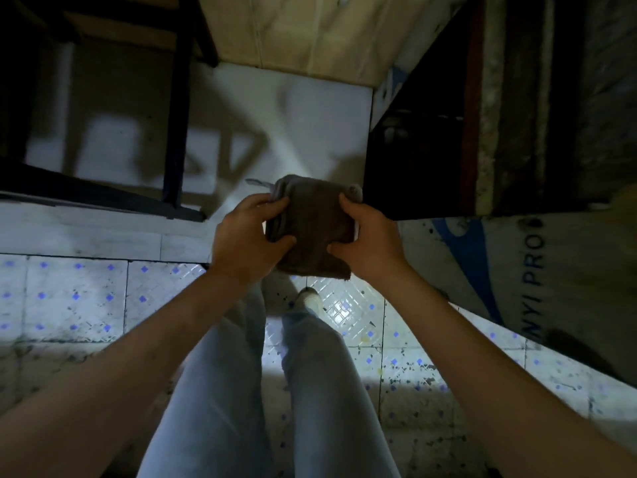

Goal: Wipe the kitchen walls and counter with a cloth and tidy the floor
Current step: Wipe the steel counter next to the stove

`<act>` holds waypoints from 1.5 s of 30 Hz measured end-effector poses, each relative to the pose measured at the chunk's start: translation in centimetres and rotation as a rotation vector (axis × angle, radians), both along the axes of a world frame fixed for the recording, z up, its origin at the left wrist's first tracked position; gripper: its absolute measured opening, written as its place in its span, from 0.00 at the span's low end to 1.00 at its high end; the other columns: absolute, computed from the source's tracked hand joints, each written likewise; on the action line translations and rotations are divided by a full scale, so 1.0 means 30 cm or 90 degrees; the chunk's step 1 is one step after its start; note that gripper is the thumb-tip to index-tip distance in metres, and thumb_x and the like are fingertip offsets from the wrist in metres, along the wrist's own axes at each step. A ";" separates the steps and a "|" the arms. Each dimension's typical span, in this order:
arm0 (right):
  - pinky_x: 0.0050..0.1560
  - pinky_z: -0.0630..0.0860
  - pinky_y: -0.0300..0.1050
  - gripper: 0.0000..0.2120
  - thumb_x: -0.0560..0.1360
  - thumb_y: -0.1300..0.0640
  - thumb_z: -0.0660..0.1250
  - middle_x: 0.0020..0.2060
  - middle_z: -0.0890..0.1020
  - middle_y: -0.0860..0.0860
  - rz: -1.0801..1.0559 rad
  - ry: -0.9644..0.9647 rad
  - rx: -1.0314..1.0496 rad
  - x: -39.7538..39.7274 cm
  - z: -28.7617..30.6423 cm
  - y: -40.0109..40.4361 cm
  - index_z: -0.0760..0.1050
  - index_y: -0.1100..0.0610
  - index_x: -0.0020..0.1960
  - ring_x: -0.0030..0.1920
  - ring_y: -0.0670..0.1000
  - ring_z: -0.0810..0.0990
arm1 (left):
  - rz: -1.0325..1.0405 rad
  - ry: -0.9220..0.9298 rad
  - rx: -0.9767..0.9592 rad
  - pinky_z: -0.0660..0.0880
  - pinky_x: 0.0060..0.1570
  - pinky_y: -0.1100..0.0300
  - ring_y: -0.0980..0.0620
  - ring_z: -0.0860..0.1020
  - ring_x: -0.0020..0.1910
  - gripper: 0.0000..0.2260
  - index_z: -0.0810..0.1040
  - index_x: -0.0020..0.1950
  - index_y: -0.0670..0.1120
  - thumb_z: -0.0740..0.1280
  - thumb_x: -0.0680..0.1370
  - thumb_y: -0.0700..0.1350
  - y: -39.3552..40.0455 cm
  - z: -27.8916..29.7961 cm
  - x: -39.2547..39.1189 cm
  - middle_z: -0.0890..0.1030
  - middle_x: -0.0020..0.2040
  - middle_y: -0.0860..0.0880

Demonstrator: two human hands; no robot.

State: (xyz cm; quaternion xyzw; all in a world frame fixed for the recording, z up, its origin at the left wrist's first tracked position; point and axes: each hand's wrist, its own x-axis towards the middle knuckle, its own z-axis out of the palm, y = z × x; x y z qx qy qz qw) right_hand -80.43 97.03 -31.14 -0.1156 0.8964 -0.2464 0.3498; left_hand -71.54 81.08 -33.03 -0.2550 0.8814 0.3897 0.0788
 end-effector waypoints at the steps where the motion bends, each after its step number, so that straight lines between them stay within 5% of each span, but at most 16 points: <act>1: 0.66 0.67 0.46 0.39 0.68 0.57 0.74 0.68 0.72 0.53 0.013 0.005 0.001 -0.004 0.031 -0.003 0.61 0.48 0.74 0.67 0.56 0.71 | 0.004 -0.001 -0.012 0.70 0.58 0.58 0.46 0.76 0.58 0.27 0.75 0.66 0.51 0.76 0.67 0.44 -0.003 0.037 0.006 0.76 0.64 0.48; 8: 0.57 0.69 0.37 0.40 0.67 0.57 0.75 0.63 0.76 0.55 0.091 0.032 -0.049 -0.025 0.289 -0.052 0.61 0.49 0.74 0.62 0.55 0.74 | 0.042 0.007 -0.093 0.73 0.56 0.55 0.47 0.77 0.58 0.27 0.74 0.66 0.54 0.75 0.67 0.49 -0.035 0.296 0.041 0.75 0.65 0.50; 23: 0.62 0.72 0.42 0.40 0.69 0.55 0.74 0.66 0.74 0.50 0.219 0.060 -0.067 0.148 0.689 -0.274 0.58 0.47 0.75 0.66 0.52 0.72 | 0.100 0.028 -0.136 0.72 0.60 0.54 0.48 0.73 0.62 0.26 0.74 0.67 0.51 0.73 0.70 0.50 -0.240 0.703 0.298 0.73 0.65 0.50; 28: 0.55 0.76 0.45 0.39 0.68 0.53 0.73 0.61 0.78 0.51 0.226 0.078 -0.048 0.236 0.748 -0.392 0.58 0.45 0.74 0.60 0.54 0.77 | 0.097 0.032 -0.119 0.69 0.60 0.59 0.51 0.73 0.61 0.26 0.73 0.68 0.52 0.72 0.70 0.52 -0.353 0.771 0.393 0.72 0.65 0.53; 36: 0.59 0.69 0.39 0.38 0.68 0.55 0.74 0.66 0.74 0.51 0.217 0.087 -0.045 0.341 0.808 -0.624 0.61 0.48 0.74 0.65 0.52 0.72 | 0.094 0.047 -0.104 0.68 0.61 0.60 0.51 0.72 0.63 0.26 0.72 0.69 0.51 0.72 0.71 0.51 -0.570 0.829 0.516 0.71 0.67 0.52; 40: 0.52 0.67 0.32 0.38 0.68 0.57 0.74 0.64 0.76 0.52 0.203 0.085 -0.051 0.370 0.793 -0.699 0.62 0.51 0.74 0.63 0.49 0.75 | 0.077 0.038 -0.091 0.67 0.62 0.60 0.51 0.71 0.64 0.26 0.72 0.69 0.52 0.72 0.71 0.50 -0.668 0.826 0.524 0.71 0.68 0.52; 45: 0.54 0.70 0.34 0.38 0.68 0.55 0.74 0.62 0.78 0.52 0.194 0.115 -0.032 0.349 0.780 -0.784 0.61 0.49 0.74 0.61 0.50 0.77 | 0.090 0.043 -0.068 0.67 0.62 0.60 0.50 0.72 0.64 0.26 0.71 0.69 0.51 0.72 0.71 0.50 -0.740 0.811 0.487 0.71 0.67 0.51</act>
